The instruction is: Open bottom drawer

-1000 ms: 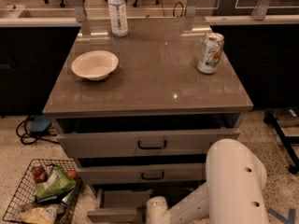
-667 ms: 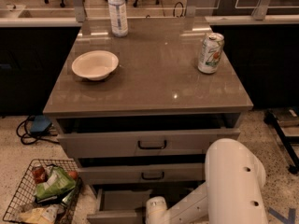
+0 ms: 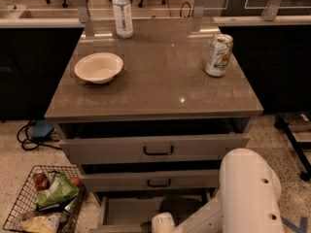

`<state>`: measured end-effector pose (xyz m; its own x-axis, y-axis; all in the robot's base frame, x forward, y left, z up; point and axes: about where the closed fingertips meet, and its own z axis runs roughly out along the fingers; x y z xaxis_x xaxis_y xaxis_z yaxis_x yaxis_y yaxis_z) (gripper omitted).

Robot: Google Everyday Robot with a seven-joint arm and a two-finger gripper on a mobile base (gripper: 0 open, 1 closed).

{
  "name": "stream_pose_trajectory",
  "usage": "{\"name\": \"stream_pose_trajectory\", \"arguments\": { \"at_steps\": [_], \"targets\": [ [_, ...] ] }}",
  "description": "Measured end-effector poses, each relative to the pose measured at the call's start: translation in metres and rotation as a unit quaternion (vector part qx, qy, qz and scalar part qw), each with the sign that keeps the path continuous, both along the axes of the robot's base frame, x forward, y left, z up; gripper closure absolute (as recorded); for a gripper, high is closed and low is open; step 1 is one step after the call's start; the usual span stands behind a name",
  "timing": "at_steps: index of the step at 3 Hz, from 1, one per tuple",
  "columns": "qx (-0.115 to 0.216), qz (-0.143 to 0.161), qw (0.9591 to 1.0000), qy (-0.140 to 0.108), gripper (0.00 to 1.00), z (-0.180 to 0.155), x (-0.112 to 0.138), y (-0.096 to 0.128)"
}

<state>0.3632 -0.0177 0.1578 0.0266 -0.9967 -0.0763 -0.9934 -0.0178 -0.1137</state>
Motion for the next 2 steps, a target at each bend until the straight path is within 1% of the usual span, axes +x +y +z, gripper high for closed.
{"name": "stream_pose_trajectory", "arguments": {
  "at_steps": [1,2],
  "targets": [
    [-0.003,0.003,0.9999,-0.011,1.00,0.0058,-0.0255,-0.0003],
    [-0.003,0.003,0.9999,-0.011,1.00,0.0056,-0.0247,-0.0004]
  ]
}}
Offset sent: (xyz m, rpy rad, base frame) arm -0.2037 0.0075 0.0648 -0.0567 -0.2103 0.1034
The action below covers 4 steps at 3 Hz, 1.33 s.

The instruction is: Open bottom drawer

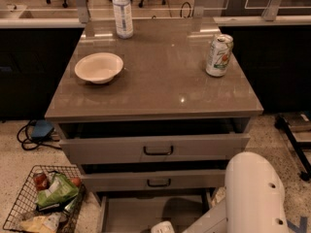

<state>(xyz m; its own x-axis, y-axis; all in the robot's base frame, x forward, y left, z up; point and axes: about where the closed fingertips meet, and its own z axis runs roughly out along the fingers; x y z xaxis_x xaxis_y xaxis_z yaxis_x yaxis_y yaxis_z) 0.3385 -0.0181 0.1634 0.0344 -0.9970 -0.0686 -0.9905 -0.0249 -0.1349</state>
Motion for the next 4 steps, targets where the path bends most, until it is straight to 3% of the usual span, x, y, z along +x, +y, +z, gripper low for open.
{"name": "stream_pose_trajectory", "arguments": {
  "at_steps": [2,4],
  "targets": [
    [-0.002,0.006,0.9999,-0.010,1.00,0.0024,-0.0187,0.0010],
    [-0.002,0.006,0.9999,-0.008,0.59,0.0010,-0.0207,0.0008]
  ]
}}
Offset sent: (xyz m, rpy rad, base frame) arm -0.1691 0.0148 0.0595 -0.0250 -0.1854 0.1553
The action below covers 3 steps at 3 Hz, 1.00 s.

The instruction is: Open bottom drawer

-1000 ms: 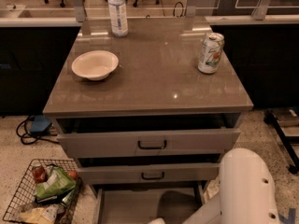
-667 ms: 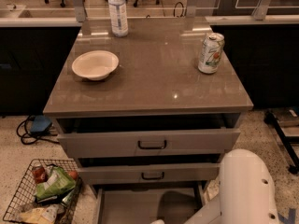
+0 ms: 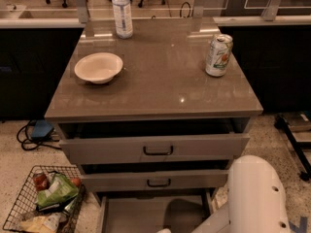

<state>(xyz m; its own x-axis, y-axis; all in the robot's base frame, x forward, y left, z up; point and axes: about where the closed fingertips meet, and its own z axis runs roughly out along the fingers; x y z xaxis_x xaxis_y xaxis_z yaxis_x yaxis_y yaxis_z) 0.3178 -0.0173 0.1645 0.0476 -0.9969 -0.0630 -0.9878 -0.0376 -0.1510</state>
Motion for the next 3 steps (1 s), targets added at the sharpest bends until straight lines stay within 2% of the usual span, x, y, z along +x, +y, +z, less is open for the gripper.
{"name": "stream_pose_trajectory", "arguments": {
  "at_steps": [2,3],
  "targets": [
    [0.000,0.000,1.0000,0.002,0.12,-0.0014,-0.0021,-0.0002],
    [0.000,0.000,1.0000,0.003,0.00,-0.0021,-0.0031,-0.0004]
  ]
}}
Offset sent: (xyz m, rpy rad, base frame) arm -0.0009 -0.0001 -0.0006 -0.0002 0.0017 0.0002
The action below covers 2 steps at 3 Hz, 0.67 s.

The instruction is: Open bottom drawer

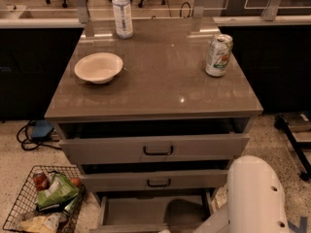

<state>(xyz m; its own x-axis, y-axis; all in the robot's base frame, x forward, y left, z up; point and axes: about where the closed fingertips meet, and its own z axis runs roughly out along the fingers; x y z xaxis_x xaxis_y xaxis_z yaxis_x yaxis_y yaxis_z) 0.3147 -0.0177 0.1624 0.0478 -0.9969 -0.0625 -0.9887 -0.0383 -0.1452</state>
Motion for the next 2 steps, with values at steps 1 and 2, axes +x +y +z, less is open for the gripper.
{"name": "stream_pose_trajectory", "arguments": {
  "at_steps": [1,2],
  "targets": [
    [-0.001,0.004,1.0000,-0.002,0.00,0.009,0.001,0.001],
    [0.000,0.016,0.9997,-0.017,0.00,0.038,0.004,-0.001]
  ]
}}
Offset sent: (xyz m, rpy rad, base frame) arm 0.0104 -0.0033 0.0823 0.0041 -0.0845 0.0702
